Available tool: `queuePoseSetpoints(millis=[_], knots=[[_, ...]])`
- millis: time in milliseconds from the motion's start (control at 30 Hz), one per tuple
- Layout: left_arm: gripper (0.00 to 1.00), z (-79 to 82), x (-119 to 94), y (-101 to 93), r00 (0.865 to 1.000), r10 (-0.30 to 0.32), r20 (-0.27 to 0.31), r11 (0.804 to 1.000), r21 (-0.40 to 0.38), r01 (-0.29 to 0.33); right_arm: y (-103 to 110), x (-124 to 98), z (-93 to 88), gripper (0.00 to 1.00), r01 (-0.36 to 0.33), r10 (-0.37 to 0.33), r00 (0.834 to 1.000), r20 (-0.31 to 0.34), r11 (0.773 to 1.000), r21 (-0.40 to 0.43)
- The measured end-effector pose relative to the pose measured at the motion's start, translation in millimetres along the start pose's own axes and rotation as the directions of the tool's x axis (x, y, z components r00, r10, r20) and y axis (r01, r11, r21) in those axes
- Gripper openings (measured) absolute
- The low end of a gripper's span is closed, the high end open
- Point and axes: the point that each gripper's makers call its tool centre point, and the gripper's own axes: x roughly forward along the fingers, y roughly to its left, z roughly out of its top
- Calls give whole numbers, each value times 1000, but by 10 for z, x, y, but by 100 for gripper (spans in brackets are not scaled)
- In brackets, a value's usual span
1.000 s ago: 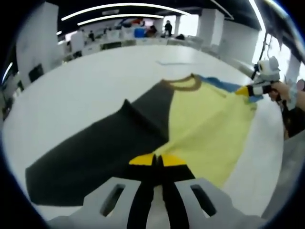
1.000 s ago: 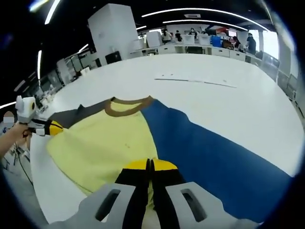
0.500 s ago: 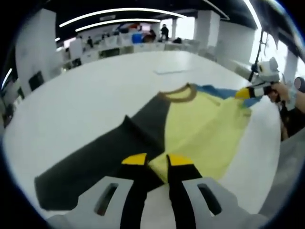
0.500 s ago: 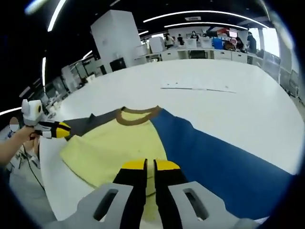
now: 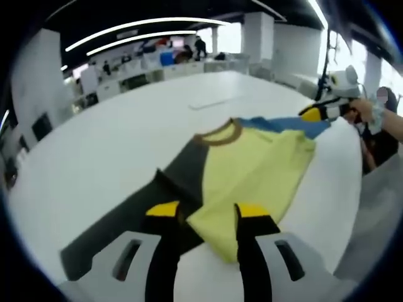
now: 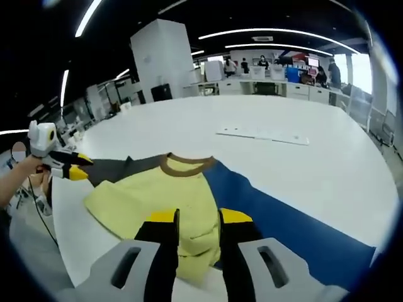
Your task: Fold the garment on the visible template until the final outline fits inside the template.
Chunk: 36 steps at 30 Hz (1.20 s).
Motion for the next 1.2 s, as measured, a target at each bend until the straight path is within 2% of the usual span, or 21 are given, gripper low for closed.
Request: queuePoseSetpoints(millis=[233, 400, 533, 667, 833, 900, 933, 1100, 1200], knots=[[36, 88, -143, -53, 1000, 1, 16, 999, 47, -1, 130, -163, 86, 37, -18, 19, 1000, 24, 999, -38], [42, 160, -323, -147, 999, -11, 43, 997, 78, 8, 281, -343, 159, 44, -49, 53, 997, 52, 996, -69], [61, 233, -458, -333, 994, -78, 76, 993, 95, 71, 347, -451, 181, 51, -38, 47, 997, 56, 988, -151], [62, 249, -542, -402, 994, -84, 67, 989, 127, 75, 491, -570, 225, 57, -62, 76, 995, 70, 980, -187], [69, 220, -613, -426, 995, -79, 54, 988, 135, 71, 588, -692, 265, 66, -60, 83, 993, 84, 969, -239], [71, 237, -687, -482, 993, -96, 65, 988, 125, 87, 635, -753, 232, 69, -73, 93, 993, 69, 964, -257], [71, 287, -729, -545, 988, -119, 95, 989, 100, 109, 656, -784, 216, 70, -74, 94, 993, 65, 962, -261], [74, 348, -874, -631, 986, -114, 118, 987, 126, 99, 721, -907, 219, 79, -75, 100, 992, 80, 959, -273], [75, 349, -936, -646, 985, -111, 129, 988, 125, 94, 740, -970, 192, 82, -62, 88, 993, 80, 956, -286]])
